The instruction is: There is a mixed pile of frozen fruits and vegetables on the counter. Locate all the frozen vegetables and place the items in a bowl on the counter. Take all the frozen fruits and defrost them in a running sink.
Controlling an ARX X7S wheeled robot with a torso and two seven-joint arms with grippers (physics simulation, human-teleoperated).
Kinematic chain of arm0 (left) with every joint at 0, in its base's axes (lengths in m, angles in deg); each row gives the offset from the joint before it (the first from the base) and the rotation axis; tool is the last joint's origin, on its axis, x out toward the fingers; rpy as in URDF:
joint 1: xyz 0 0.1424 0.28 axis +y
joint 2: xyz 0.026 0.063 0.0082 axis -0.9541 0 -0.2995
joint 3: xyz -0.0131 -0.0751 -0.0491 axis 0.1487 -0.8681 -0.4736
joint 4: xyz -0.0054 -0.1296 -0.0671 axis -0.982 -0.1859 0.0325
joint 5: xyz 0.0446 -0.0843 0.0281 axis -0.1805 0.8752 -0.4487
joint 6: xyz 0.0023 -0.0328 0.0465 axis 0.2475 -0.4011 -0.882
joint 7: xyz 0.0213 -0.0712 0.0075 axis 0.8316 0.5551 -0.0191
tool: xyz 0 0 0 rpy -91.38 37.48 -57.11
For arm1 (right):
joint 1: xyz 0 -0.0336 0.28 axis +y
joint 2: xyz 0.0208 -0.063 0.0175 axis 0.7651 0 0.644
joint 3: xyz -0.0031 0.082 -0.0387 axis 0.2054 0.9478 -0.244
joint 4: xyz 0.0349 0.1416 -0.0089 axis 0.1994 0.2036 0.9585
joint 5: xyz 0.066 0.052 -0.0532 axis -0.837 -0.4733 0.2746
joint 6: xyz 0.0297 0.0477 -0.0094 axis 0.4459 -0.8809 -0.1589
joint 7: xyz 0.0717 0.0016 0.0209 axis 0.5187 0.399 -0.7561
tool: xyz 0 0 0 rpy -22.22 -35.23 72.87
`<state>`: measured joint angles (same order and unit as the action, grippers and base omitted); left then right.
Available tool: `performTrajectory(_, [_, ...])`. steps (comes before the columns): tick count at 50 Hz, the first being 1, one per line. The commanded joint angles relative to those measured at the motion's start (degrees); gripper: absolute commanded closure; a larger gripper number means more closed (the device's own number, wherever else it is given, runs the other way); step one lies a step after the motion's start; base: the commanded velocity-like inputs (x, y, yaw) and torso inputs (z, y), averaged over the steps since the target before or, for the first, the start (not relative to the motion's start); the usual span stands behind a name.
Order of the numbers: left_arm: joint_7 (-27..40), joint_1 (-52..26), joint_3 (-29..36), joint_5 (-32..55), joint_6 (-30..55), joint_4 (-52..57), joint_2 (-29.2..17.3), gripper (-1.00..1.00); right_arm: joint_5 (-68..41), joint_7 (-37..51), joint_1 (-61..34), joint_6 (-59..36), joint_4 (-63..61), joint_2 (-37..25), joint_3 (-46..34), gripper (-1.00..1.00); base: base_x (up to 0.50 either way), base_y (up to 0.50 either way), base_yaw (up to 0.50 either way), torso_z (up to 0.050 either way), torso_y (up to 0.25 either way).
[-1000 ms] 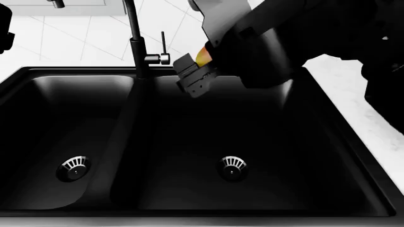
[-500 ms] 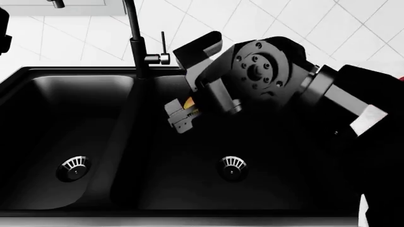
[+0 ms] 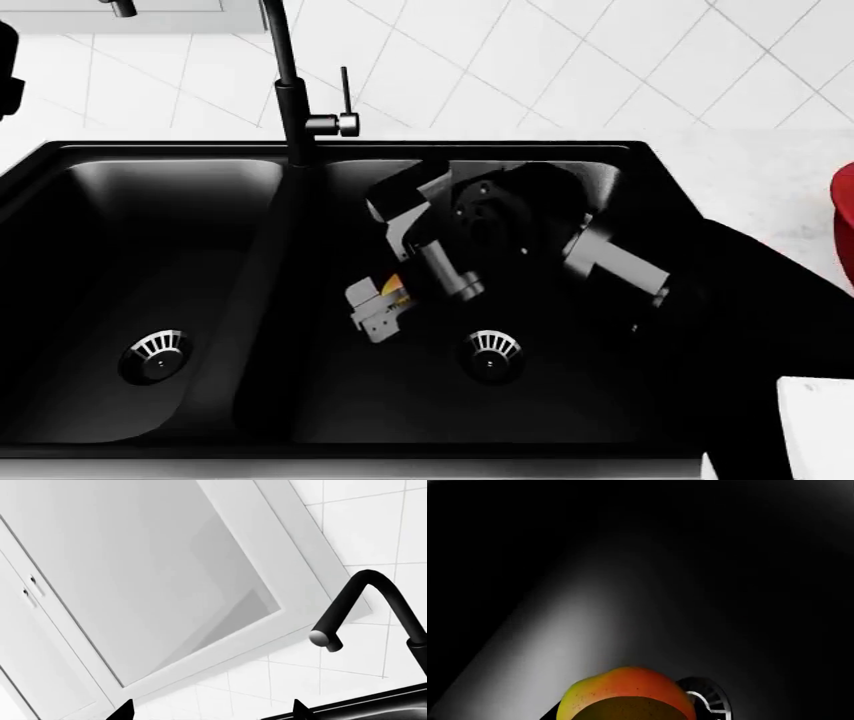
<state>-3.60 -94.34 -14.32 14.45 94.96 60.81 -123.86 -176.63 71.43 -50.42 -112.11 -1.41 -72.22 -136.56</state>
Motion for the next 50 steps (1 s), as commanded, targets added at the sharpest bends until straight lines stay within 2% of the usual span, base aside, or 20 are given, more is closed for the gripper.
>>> performTrajectory(1, [-0.35,0.19,-0.01,-0.35,-0.21,0.03,-0.35,-1.0,0.29,-2.78,1.58,0.27,1.21,0.8,-4.2,1.0,0.0,0.0,0.0,0.0,0.0])
performTrajectory(27, [-0.01,0.18,0.03,0.01,-0.28,0.09,-0.25,-1.0,2.56,-4.14,4.06,-3.87,0.53,0.81,-4.8,1.0,0.0,0.0,0.0,0.0,0.0])
performTrajectory(28, [-0.07,0.25,0.06,-0.1,-0.32,0.12,-0.27,-1.0,2.92,-4.43,4.03,-3.98,0.44,0.81,-4.77,-1.0,0.0,0.0,0.0,0.0,0.0])
performTrajectory(50, [-0.44,0.61,0.03,-0.55,-0.73,0.24,-0.78,-1.0,3.77,-3.76,0.9,-3.26,-0.3,0.03,-3.04,-1.0,0.0,0.0,0.0,0.0,0.0])
